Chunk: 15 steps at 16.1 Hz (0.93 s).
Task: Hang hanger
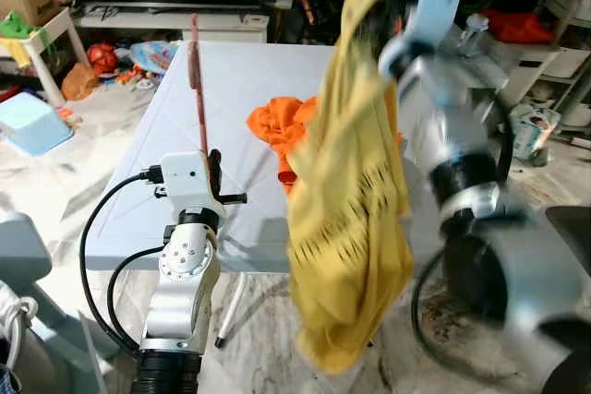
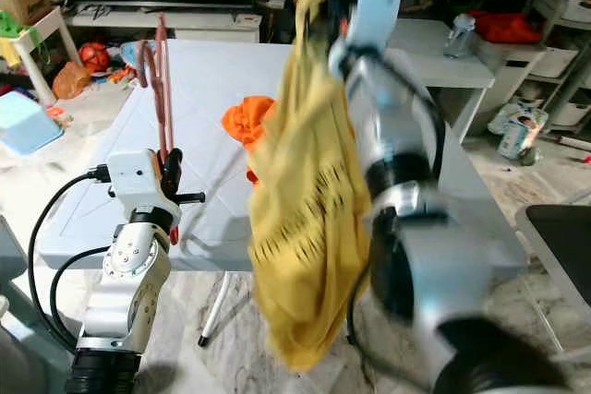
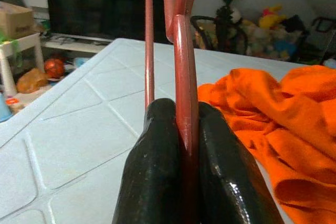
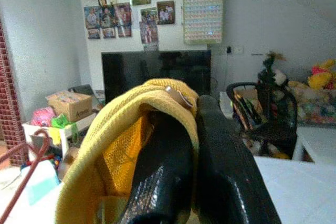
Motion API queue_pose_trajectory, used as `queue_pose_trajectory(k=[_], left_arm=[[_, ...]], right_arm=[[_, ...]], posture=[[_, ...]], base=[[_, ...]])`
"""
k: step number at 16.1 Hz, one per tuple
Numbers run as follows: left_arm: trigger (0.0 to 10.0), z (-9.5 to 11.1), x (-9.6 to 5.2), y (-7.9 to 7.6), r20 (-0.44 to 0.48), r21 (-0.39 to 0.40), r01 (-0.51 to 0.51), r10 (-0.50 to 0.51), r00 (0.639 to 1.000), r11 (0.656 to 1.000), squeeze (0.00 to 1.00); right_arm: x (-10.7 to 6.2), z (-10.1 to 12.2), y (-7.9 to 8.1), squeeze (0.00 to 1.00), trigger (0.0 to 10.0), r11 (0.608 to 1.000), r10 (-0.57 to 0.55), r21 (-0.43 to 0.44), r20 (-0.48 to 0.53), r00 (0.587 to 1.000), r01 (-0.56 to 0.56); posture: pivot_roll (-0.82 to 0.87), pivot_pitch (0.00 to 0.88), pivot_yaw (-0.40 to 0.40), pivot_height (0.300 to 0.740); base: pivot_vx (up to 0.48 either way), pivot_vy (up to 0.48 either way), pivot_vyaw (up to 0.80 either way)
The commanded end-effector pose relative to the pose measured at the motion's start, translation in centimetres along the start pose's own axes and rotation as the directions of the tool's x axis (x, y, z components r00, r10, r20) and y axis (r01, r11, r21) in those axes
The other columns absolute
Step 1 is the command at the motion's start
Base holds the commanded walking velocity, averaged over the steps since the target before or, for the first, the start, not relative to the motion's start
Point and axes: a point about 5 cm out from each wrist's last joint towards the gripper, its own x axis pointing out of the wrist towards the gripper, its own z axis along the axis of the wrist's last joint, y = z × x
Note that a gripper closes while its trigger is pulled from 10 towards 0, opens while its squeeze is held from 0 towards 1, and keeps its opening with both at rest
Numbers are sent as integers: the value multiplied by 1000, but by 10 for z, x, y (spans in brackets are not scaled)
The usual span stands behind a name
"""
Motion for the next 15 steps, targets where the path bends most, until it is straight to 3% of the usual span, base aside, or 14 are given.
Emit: queue_pose_trajectory(k=[1, 5, 6, 8, 9, 10, 11, 12, 13, 14, 15], left_arm=[[10000, 5, 3, -1, 23, 2, 0, 0, 1000, 1000, 0], [10000, 8, 6, 5, 43, 8, -31, 31, 999, 999, 0], [10000, 8, 7, 4, 48, 7, -38, 37, 998, 999, 0], [10000, 8, 7, 1, 52, 3, -36, 36, 998, 999, 0], [10000, 8, 6, -3, 54, 1, -30, 30, 998, 1000, 0], [10000, 7, 4, -6, 55, 1, -16, 16, 998, 1000, 0], [10000, 7, 4, -6, 55, 1, -16, 16, 998, 1000, 0], [10000, 6, 3, -6, 49, 4, -6, 6, 999, 1000, 0], [10000, 6, 2, -5, 43, 9, 1, -2, 999, 1000, 0], [10000, 6, 2, -5, 39, 11, 6, -7, 999, 1000, 0], [10000, 5, 1, -4, 37, 12, 8, -8, 999, 1000, 0]], right_arm=[[8, 36, -14, 0, 10000, 998, -58, -13, 82, 995, 59], [14, 110, -37, 0, 10000, 982, -142, -89, 236, 961, 167], [10, 144, -48, 0, 10000, 973, -177, -87, 319, 931, 215], [7, 149, -54, 0, 10000, 969, -175, -109, 328, 928, 222], [6, 118, -56, 0, 10000, 960, -139, -204, 242, 960, 190], [-2, 63, -62, 0, 10000, 951, -104, -285, 77, 992, 121], [-3, 60, -63, 0, 10000, 951, -102, -287, 66, 993, 117], [-21, -4, -67, 1000, 10000, 943, -71, -333, -175, 982, 9], [-44, -54, -70, 1000, 10000, 949, -41, -308, -351, 935, -74], [-68, -93, -69, 1000, 10000, 928, 1, -320, -508, 861, -190], [-77, -105, -69, 1000, 10000, 919, 13, -321, -556, 831, -229]], posture=[[-26, 0, -99, 740], [-18, 0, -117, 740], [-18, 0, -118, 740], [-22, 0, -121, 740], [-26, 0, -116, 740], [-27, 0, -110, 740], [-27, 0, -110, 740], [-31, 0, -90, 740], [-33, 0, -86, 740], [-38, 0, -76, 740], [-43, 0, -69, 740]], base=[[0, 0, 0], [0, 0, 0], [0, 0, 0], [0, 0, 0], [0, 0, 0], [0, 0, 0], [0, 0, 0], [0, 0, 0], [0, 0, 0], [0, 0, 0], [0, 0, 0]])
